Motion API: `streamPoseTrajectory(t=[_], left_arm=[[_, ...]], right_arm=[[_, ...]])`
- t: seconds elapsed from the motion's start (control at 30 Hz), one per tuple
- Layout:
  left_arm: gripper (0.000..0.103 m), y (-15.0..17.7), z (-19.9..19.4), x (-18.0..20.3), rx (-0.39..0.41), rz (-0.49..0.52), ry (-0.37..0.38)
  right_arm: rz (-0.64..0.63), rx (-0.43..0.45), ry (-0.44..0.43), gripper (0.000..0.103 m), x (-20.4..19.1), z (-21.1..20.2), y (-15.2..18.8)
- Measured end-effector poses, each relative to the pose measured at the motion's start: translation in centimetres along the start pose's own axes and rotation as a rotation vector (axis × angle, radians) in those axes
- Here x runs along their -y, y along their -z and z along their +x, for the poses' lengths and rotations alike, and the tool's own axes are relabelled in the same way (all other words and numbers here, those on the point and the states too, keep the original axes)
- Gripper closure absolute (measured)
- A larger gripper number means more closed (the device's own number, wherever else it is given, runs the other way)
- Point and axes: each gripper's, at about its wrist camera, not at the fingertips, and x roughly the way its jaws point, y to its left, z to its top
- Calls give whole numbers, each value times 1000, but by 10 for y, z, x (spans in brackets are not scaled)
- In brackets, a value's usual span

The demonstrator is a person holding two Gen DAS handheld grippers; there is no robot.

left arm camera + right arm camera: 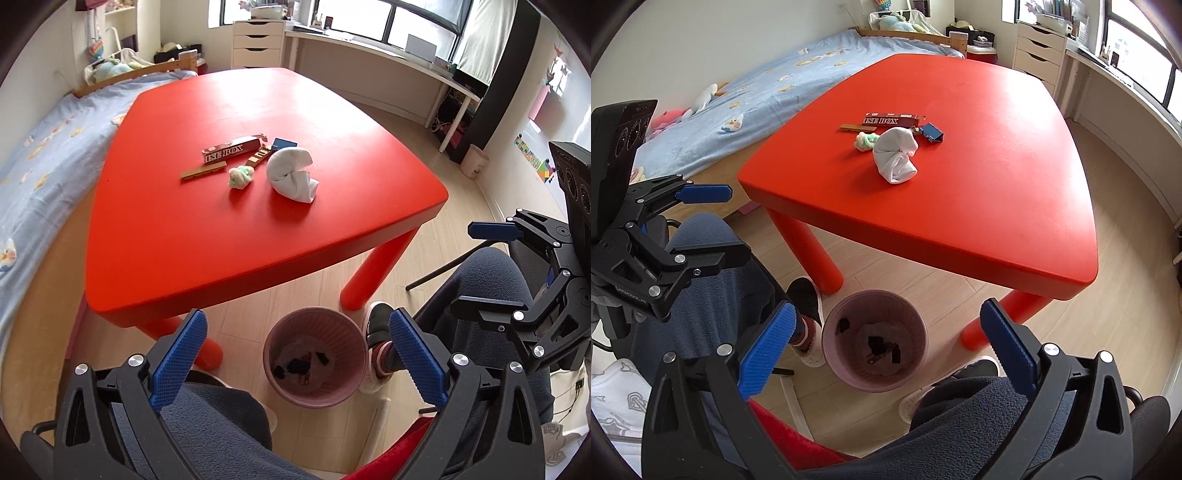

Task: Collect trash
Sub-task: 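Move both tools back over the table toward the sock and fluffy ball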

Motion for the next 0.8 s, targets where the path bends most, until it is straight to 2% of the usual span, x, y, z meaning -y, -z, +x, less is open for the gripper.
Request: streamPoseTrajectory(t=[0.8], left_arm=[[8,-2,-2,-8,8,-27,14]], right_arm=[[26,-2,-40,3,4,4,-3]])
